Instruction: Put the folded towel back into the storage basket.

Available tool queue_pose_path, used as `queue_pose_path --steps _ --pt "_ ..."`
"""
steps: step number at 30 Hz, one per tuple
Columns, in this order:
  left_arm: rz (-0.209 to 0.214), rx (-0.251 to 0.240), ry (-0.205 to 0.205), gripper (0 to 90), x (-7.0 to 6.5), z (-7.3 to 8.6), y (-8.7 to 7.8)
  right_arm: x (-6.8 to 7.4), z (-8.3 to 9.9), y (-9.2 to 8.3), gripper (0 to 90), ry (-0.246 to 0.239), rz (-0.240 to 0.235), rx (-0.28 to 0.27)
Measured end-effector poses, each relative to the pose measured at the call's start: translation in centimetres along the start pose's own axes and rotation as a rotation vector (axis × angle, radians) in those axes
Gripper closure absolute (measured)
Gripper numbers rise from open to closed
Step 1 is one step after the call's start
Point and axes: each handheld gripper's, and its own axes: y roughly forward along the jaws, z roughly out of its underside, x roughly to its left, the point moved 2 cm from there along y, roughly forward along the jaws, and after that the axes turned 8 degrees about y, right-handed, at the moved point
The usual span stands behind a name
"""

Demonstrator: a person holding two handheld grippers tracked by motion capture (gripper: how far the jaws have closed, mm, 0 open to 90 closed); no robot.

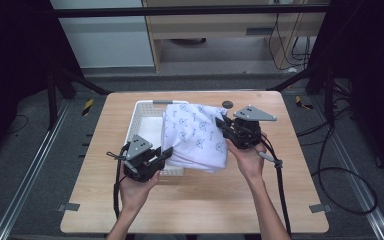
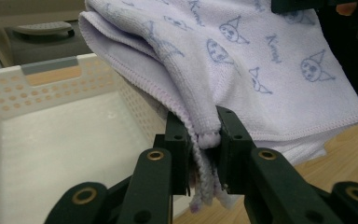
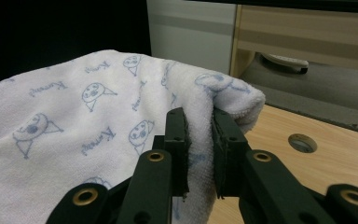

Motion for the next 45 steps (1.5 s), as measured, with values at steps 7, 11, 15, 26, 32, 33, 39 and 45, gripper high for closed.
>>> queue_pose_path --steps 7,11,15,26,32,33,39,45 --pt "-0.031 -0.002 -0.026 75.7 1.7 0.7 -1.0 1.7 -0.6 1.9 78.4 -0.015 -0.028 -0.004" --pt "-0.039 -0.003 -0.037 75.7 2.4 0.9 -1.4 2.3 -0.8 2.6 78.4 -0.017 -0.040 -0.001" --pt "-0.050 -0.009 -0.049 75.7 3.2 1.1 -1.8 3.1 -1.3 3.6 78.4 -0.027 -0.049 0.002" --pt "-0.084 -0.009 -0.081 75.7 5.6 1.6 -2.4 4.6 -2.1 5.8 78.4 -0.038 -0.064 0.009" --pt "-0.112 -0.004 -0.094 75.7 6.6 2.2 -2.6 5.4 -2.1 7.3 78.4 -0.038 -0.078 0.013" --pt "-0.119 0.001 -0.099 75.7 6.9 2.4 -2.5 5.6 -2.0 7.8 78.3 -0.041 -0.084 0.015" --pt "-0.139 0.008 -0.115 75.7 7.9 2.8 -2.5 6.0 -1.9 9.1 78.3 -0.033 -0.094 0.017" --pt "-0.160 0.010 -0.131 75.7 8.9 3.1 -2.6 6.7 -1.9 10.5 78.3 -0.039 -0.101 0.019"
